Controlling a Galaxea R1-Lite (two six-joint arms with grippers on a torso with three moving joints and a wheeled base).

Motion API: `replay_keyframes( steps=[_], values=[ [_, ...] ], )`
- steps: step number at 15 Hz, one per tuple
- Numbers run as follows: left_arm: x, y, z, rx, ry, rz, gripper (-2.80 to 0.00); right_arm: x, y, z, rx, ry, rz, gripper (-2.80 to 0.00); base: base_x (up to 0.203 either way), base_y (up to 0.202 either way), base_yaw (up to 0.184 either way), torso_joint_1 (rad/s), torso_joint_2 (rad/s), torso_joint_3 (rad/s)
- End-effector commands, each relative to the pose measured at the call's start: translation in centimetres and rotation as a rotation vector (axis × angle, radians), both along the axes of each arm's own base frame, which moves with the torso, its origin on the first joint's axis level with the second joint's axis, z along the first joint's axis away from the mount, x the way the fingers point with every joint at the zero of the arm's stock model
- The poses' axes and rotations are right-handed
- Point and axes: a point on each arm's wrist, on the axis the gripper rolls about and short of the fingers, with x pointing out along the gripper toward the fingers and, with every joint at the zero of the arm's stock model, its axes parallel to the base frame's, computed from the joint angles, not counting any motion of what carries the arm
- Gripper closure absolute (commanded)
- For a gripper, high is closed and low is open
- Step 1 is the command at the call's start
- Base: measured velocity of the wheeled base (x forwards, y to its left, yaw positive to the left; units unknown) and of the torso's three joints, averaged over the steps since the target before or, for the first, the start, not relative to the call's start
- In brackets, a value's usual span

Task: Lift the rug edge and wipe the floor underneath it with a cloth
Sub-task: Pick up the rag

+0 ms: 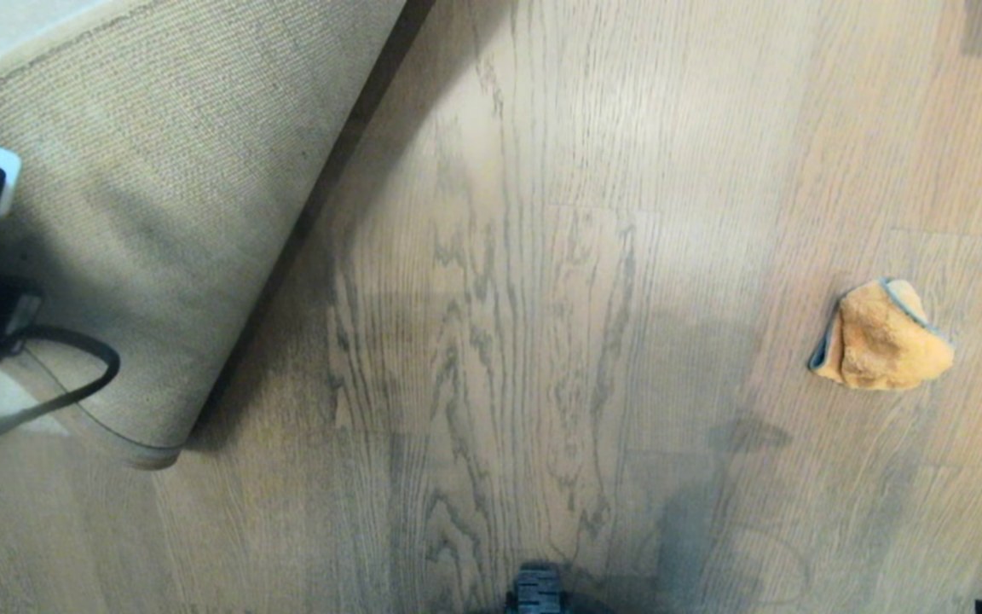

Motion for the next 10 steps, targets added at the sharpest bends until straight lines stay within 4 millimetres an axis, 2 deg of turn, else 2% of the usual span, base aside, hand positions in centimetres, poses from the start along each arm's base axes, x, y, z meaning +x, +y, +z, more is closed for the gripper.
replay_keyframes(
  steps=[1,7,10],
  values=[
    [0.1,0.0,-0.1,0.004,0.008,0.005,0.0,1.5,0.0,0.0,0.004,0.031,0.006,-2.8,0.0,0.0,0.0,0.0,0.0,0.0],
    [0.1,0.0,-0.3,0.007,0.018,0.008,0.0,8.4,-0.1,0.7,0.029,-0.081,-0.015,-2.8,0.0,0.0,0.0,0.0,0.0,0.0],
    [0.1,0.0,-0.3,0.005,0.016,0.017,0.0,10.6,-0.1,1.5,0.034,-0.162,-0.018,-2.8,0.0,0.0,0.0,0.0,0.0,0.0]
  ],
)
